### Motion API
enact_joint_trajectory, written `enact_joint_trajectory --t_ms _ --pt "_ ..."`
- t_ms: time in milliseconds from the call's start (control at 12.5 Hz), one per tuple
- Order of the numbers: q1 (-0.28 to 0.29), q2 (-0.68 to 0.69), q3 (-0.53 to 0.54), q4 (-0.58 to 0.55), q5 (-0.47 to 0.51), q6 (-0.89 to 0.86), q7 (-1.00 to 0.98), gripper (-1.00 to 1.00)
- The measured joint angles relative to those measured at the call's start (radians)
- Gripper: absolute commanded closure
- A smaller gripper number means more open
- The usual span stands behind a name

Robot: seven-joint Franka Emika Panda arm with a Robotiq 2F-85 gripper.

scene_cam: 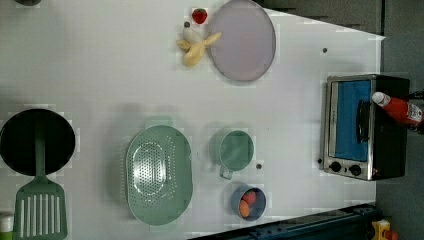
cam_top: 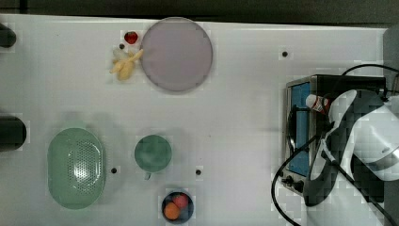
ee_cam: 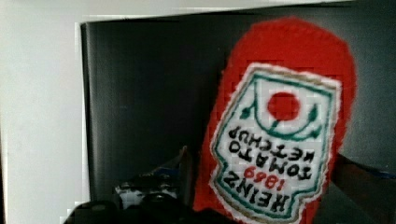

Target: Pick Ketchup from oven and place it on table.

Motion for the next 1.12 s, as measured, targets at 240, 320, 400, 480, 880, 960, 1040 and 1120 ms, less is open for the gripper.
enact_joint_trajectory --t_ms 240,320,400,480,880,960,1040,1120 --pt "0.003 0.002 0.007 -0.031 0.014 0.015 0.005 -0.27" --pt "0.006 -0.003 0.000 -0.030 0.012 0.014 0.005 -0.27" --pt "0.009 -0.009 -0.010 -0.021 0.005 0.006 0.005 -0.27" --pt "0.003 -0.014 -0.007 -0.002 -0.001 -0.017 0.005 -0.27" --pt "0.004 -0.090 -0.006 0.093 -0.030 -0.222 0.006 -0.27" --pt "0.008 -0.130 0.001 0.113 -0.072 -0.288 0.006 -0.27" --pt "0.028 -0.171 0.001 0.129 -0.139 -0.324 0.006 -0.27" --pt "0.040 -0.202 0.008 0.154 -0.156 -0.351 0.002 -0.27"
